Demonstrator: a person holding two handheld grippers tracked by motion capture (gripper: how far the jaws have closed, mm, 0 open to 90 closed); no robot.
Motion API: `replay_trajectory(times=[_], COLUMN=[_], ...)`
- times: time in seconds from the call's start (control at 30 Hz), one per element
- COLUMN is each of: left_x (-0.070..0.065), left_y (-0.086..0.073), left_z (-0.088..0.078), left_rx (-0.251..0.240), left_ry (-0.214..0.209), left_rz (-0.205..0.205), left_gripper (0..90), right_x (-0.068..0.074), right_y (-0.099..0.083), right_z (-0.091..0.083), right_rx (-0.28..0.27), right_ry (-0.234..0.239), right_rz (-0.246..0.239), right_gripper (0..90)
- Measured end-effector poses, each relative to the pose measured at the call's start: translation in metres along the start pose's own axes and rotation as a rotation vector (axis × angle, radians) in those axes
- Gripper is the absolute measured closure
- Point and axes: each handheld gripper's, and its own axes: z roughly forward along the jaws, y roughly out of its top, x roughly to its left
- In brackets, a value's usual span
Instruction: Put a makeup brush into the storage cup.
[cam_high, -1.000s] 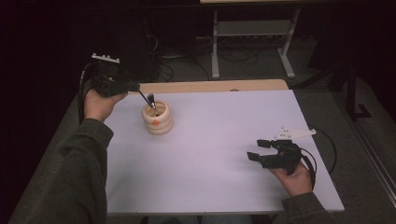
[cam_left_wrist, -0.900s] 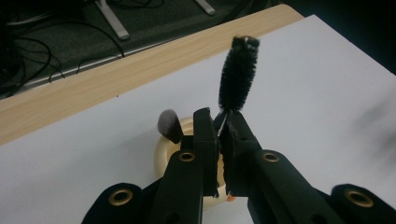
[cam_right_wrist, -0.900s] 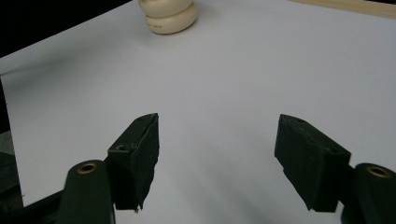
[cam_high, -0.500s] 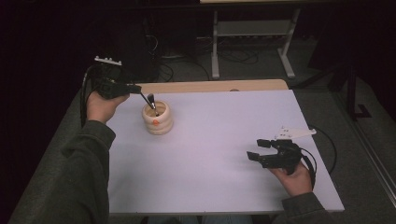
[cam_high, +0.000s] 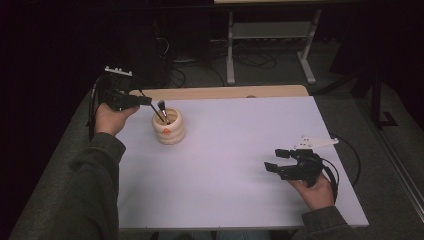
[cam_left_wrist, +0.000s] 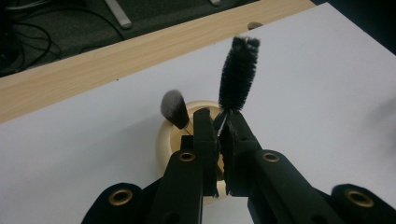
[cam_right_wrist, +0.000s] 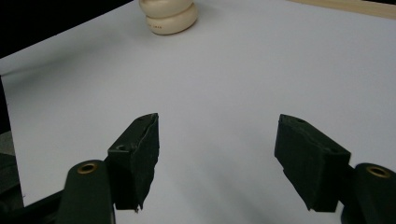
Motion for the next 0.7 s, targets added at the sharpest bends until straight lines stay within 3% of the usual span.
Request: replay_trajectory(times=[0.7], left_x=[0.004], left_y=[-0.018], left_z=[0.016], left_rx=[0.027], left_ry=[-0.010], left_rz=[-0.025], left_gripper=[84.9], right_x=[0.000], right_y=[-0.001], right_z=[0.002], right_rx=[0.008], right_ry=[0.000], right_rz=[-0.005], right_gripper=[29.7])
